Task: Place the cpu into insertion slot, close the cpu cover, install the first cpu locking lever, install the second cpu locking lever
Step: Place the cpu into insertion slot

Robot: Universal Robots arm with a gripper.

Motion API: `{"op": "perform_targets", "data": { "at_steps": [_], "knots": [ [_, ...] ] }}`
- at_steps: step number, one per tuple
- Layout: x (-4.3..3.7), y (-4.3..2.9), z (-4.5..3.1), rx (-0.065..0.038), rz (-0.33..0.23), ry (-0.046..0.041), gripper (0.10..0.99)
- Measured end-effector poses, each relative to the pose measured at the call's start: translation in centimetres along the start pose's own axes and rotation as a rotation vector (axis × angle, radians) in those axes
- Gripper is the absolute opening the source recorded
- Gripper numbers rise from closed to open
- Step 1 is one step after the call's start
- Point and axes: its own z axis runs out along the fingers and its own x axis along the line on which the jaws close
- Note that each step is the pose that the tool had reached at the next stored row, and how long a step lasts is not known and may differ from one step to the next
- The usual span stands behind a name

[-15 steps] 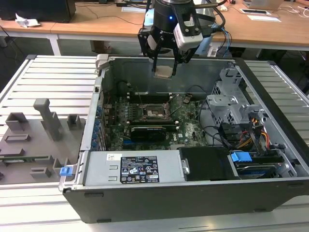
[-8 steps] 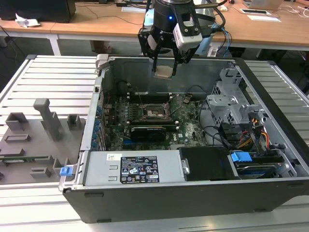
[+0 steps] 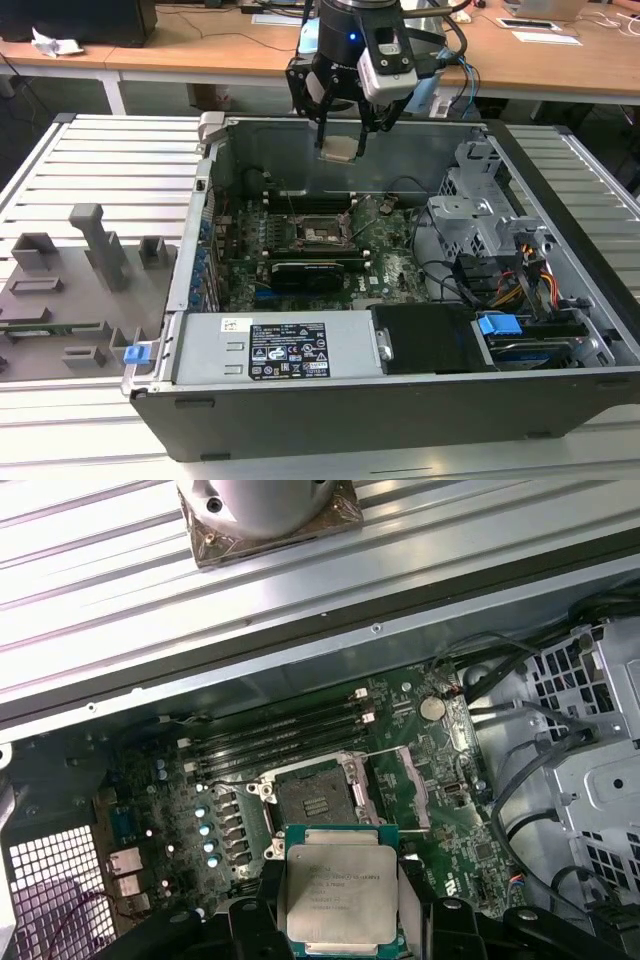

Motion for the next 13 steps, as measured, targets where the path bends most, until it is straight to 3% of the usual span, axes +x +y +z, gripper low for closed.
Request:
{"op": "perform_targets", "data": {
  "at_steps": [13],
  "knots": [
    [0.00, 0.00, 0.01, -0.001, 0.039, -0.0035, 0.533]
  ]
}}
